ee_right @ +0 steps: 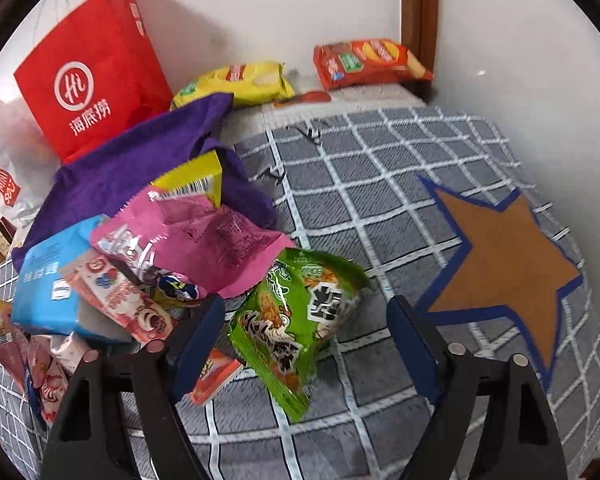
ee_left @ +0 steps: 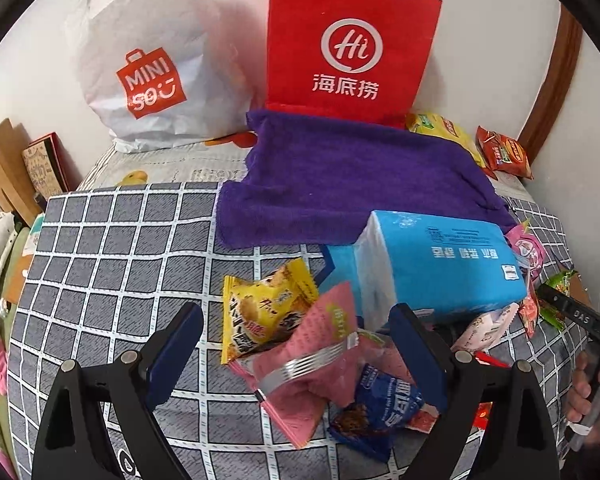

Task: Organize snacks
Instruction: 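Grasp the green snack bag with the right gripper while the left gripper grasps the pink candy bag, then lift both bags and carry them toward the purple towel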

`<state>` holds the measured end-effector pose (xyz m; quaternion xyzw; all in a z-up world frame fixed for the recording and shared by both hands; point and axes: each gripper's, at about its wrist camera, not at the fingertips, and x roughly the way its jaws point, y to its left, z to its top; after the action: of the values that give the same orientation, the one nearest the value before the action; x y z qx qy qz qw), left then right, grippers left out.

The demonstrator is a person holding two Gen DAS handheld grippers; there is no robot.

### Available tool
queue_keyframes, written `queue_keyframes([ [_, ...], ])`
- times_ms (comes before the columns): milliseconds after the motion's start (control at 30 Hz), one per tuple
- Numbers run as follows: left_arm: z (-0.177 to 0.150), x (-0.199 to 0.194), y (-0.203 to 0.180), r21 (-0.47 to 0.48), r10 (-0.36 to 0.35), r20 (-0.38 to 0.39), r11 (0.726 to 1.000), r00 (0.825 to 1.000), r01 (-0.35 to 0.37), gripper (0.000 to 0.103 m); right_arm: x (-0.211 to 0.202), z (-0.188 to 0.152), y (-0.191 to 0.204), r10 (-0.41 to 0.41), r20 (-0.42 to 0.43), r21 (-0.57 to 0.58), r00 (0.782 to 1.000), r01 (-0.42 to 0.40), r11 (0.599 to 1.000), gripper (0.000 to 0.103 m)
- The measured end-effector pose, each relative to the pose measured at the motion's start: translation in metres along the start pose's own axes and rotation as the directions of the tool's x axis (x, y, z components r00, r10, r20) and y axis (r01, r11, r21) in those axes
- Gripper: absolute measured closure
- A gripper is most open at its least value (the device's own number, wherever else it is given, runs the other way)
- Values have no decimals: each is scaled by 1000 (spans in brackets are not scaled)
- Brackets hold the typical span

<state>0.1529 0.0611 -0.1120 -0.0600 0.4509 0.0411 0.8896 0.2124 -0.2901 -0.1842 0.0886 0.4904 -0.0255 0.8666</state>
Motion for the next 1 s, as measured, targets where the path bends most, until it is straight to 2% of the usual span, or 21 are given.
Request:
queue_keyframes([
  [100, -1, 3, 8, -9, 9, -8, 1000, 1000, -9, 9, 6, 0, 1, 3, -4, 1, 1000, -3, 1000, 38],
  [233, -3, 1, 19, -35, 5, -15, 999, 1000, -5, 9, 1, -2, -1, 5, 9, 9, 1000, -5, 1000, 43],
  [333, -5, 0, 23, -47, -22, -25, 999, 999, 21, 9, -7, -4, -1, 1, 25, 4, 1000, -1, 1000, 44],
  [633, -11, 2, 11, 9, -65, -43, 998, 997, 66, 9, -31, -16, -2, 2, 42, -13, 999, -2, 1000, 45],
  [867, -6, 25, -8, 80, -17, -91, 997, 996, 24, 10, -43, -29, 1, 1, 43, -33, 999, 0, 999, 45],
  [1000, -9, 33, -7, 68, -30, -111, 997, 993, 38, 31, -46, -33, 4, 5, 38, -48, 999, -3, 999, 45],
])
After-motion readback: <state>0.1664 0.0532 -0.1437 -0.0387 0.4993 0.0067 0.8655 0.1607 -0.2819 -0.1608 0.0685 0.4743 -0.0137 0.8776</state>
